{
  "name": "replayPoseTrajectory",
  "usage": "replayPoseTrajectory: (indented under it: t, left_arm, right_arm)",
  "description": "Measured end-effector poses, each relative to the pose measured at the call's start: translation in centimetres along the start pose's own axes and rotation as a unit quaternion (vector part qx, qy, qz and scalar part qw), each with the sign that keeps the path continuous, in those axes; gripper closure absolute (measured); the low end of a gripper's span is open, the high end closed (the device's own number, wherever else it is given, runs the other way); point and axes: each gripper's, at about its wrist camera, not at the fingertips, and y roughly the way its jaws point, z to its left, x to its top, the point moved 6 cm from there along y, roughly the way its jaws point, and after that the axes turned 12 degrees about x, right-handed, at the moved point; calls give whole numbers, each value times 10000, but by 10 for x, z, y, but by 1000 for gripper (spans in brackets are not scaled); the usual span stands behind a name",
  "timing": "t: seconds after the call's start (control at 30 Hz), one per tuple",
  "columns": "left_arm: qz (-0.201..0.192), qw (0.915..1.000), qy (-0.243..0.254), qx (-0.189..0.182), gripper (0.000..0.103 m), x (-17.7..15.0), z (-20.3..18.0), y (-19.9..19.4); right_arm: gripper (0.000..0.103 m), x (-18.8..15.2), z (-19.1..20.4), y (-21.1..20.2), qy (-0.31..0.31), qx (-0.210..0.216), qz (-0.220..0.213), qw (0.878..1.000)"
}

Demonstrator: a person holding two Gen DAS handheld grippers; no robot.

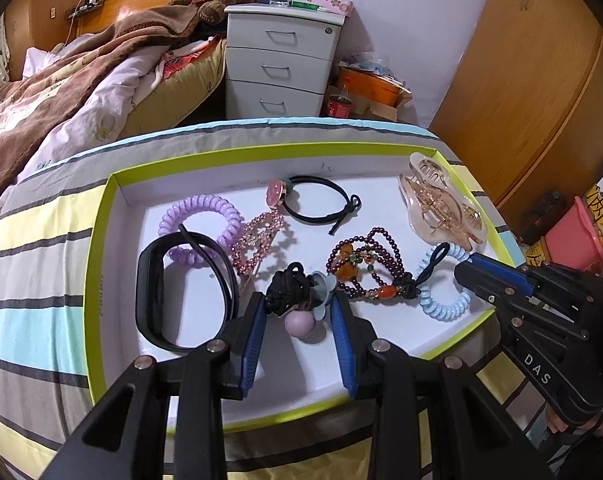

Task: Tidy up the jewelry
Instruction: 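Lower both hair ties into the box and open both grippers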

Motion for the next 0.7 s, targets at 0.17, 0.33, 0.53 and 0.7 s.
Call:
replayPoseTrajectory:
  t: [0.17, 0.33, 0.53, 0.7]
  left_arm:
    - [-3, 10000, -9, 13, 69, 0, -1, 1]
    - [-11, 10000, 13, 35, 68, 0, -1, 0]
    - [-11, 10000, 55, 57, 66, 0, -1, 0]
    - [-5, 10000, 58, 65, 65, 0, -2, 1]
  right_arm:
    - [93, 1, 1, 2, -41, -30, 39, 10000]
    - [93, 1, 2, 2, -28, -39, 27, 10000]
    - [93, 1, 1, 2, -7, -37, 10, 10000]
    - [92, 1, 1, 1, -2, -52, 6, 10000]
